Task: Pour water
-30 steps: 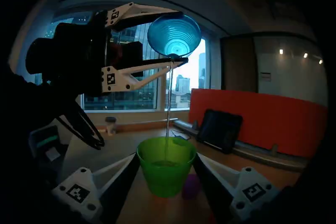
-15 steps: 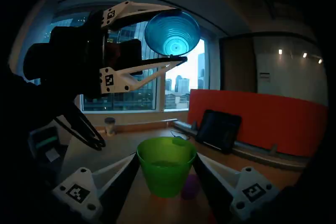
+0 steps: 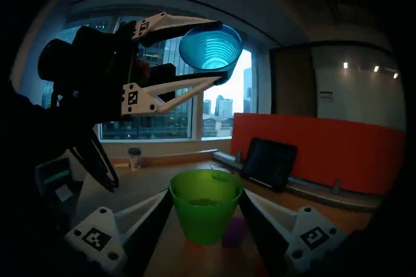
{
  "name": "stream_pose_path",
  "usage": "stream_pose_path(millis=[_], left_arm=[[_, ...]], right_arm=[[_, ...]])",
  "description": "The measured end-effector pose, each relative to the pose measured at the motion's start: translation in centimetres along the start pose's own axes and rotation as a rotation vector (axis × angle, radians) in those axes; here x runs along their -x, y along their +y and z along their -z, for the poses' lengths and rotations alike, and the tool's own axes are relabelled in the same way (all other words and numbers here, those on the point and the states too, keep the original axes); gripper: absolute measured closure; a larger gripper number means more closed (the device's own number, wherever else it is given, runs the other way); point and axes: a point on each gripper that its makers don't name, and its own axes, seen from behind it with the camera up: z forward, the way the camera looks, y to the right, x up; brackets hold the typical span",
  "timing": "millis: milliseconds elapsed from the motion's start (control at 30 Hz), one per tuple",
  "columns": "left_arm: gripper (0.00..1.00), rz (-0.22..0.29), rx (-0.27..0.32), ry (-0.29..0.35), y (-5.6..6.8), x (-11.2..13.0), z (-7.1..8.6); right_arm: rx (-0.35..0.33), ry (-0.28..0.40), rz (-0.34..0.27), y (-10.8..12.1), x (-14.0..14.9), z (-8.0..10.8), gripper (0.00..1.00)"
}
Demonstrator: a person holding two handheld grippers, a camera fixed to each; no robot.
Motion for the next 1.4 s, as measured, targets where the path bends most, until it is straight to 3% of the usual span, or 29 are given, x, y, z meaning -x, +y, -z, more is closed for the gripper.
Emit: stream_pose_path(millis=[367,667,900,1400], left_arm=[[0.11,0.291,-0.001,0.005,-0.4,0.9,0.0],[0.11,0.499,0.015,-0.001,0.2,1.7,0.3],[0.11,0.66,0.005,-0.005,0.0,2.4,0.2],[0.11,1.078,0.02,-0.021,-0.1,4.2,0.4]], right_arm=[[0.009,0.019,-0.007,0.5,-0.5,0.2,0.1],[0.017,0.04,-0.008,0.8,-1.1,0.5,0.1],[0.023,0.049,-0.01,0.9,-1.5,0.7,0.1],[0.024,0.053,-0.007,0.5,-1.9,0.8,0.1]])
